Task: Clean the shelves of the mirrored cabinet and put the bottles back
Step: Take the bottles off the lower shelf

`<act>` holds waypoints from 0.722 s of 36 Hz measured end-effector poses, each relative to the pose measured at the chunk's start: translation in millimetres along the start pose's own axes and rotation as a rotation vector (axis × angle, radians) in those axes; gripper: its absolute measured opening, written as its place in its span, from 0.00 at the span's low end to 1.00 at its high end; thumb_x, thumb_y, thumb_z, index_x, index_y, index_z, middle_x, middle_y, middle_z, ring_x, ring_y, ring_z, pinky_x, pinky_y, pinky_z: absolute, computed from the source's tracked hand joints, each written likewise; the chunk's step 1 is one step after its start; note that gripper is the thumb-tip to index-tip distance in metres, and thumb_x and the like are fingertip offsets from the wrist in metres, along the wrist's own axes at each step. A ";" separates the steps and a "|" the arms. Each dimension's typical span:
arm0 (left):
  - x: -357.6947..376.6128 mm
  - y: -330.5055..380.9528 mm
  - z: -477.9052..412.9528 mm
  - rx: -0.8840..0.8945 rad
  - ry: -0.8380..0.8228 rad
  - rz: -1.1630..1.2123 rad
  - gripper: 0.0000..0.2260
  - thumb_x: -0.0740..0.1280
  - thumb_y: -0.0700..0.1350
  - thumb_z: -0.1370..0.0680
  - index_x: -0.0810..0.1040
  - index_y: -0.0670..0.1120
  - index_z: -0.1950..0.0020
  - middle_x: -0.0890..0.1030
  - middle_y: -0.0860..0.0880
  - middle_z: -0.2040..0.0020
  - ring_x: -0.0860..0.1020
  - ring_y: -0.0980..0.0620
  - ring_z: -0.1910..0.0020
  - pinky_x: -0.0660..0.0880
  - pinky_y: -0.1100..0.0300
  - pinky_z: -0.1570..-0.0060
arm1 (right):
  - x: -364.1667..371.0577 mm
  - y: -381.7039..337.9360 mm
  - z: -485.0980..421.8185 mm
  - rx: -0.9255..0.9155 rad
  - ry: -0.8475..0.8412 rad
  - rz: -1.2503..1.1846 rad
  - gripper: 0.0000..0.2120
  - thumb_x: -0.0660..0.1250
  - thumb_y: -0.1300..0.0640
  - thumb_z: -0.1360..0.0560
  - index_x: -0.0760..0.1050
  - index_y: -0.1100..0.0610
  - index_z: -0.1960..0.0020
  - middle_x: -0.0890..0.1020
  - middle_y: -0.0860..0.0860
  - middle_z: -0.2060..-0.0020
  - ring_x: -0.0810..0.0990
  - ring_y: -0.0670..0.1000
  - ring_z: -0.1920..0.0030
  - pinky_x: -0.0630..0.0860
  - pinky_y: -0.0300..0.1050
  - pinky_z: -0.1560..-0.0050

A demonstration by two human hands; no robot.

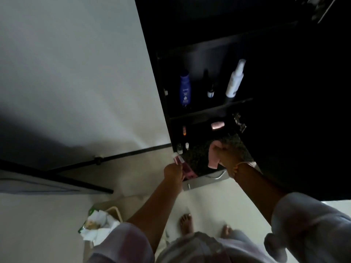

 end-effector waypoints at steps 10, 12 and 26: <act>-7.0 -54.9 -85.6 0.042 0.211 -0.304 0.08 0.68 0.43 0.25 0.77 0.46 0.65 0.83 0.37 0.58 0.81 0.33 0.56 0.72 0.55 0.62 | 62.3 58.1 -54.3 -0.025 -0.198 0.170 0.18 0.69 0.59 0.27 0.75 0.61 0.37 0.79 0.62 0.43 0.78 0.62 0.42 0.75 0.60 0.41; -1.1 -48.2 -80.3 0.080 0.259 -0.338 0.08 0.68 0.44 0.24 0.78 0.45 0.63 0.84 0.41 0.57 0.82 0.39 0.57 0.75 0.57 0.62 | 74.3 63.6 -65.0 -0.055 -0.238 0.214 0.19 0.69 0.60 0.26 0.75 0.63 0.37 0.78 0.63 0.42 0.77 0.62 0.42 0.74 0.61 0.41; 5.2 -47.6 -92.8 0.156 0.411 -0.353 0.09 0.62 0.40 0.22 0.82 0.46 0.46 0.84 0.47 0.52 0.79 0.52 0.63 0.70 0.64 0.73 | 113.6 67.3 -91.6 -0.136 -0.296 0.236 0.15 0.69 0.59 0.26 0.76 0.62 0.41 0.80 0.61 0.47 0.79 0.61 0.47 0.77 0.59 0.45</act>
Point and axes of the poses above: each hand's wrist, its own z-axis away from the middle knuckle, its own x-axis out of the palm, y = z × x, the point moved 5 cm from there along -z, towards the middle knuckle
